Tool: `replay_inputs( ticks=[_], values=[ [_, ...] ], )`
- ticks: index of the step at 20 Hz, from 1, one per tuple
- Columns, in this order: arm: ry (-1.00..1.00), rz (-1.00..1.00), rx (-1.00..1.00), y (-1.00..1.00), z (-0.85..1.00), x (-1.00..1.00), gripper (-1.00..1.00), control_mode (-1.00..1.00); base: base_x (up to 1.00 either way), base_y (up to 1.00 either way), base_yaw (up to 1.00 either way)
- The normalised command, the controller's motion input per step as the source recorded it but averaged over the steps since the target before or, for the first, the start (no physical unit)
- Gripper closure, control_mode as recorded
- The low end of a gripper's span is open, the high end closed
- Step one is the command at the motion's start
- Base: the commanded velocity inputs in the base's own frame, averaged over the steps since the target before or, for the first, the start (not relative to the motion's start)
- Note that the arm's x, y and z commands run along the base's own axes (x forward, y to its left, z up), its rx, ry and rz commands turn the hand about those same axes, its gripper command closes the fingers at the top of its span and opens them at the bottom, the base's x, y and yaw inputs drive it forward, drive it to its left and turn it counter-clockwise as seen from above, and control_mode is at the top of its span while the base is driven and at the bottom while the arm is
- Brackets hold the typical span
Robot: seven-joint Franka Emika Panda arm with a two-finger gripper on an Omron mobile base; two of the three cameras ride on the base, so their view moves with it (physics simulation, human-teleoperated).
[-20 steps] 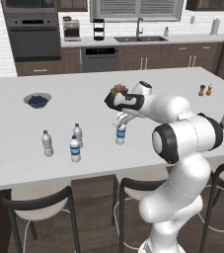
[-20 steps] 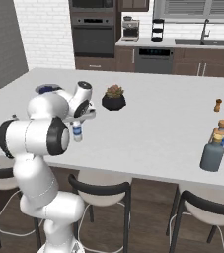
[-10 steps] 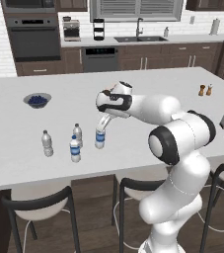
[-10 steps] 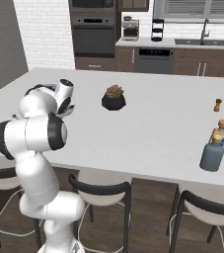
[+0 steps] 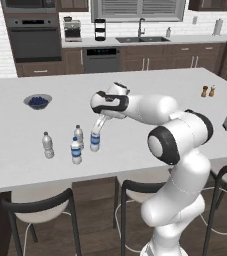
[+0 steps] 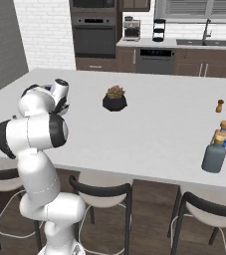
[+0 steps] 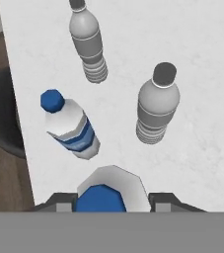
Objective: Move the plastic bottles in the middle to the plastics group, and the glass bottles in the middle to the glass group.
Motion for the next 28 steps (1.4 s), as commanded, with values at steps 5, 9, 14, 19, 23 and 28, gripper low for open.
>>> replay_inputs(
  ticks=[5, 9, 14, 19, 23, 28],
  values=[
    [0.00, 0.01, 0.02, 0.00, -0.34, 0.00, 1.00, -1.00, 0.00, 0.00, 0.00],
    [0.00, 0.02, 0.02, 0.01, -0.63, 0.00, 1.00, -1.00, 0.00, 0.00, 0.00],
    [-0.04, 0.02, 0.00, 0.10, -0.31, 0.00, 1.00, -1.00, 0.00, 0.00, 0.00],
    [-0.09, 0.03, 0.00, 0.33, 0.03, 0.01, 1.00, -1.00, 0.00, 0.00, 0.00],
    [-0.01, 0.00, 0.00, 0.33, 0.00, 0.10, 1.00, -1.00, 0.00, 0.00, 0.00],
    [0.00, 0.00, 0.00, 0.05, -0.10, -0.01, 1.00, -1.00, 0.00, 0.00, 0.00]
  ],
)
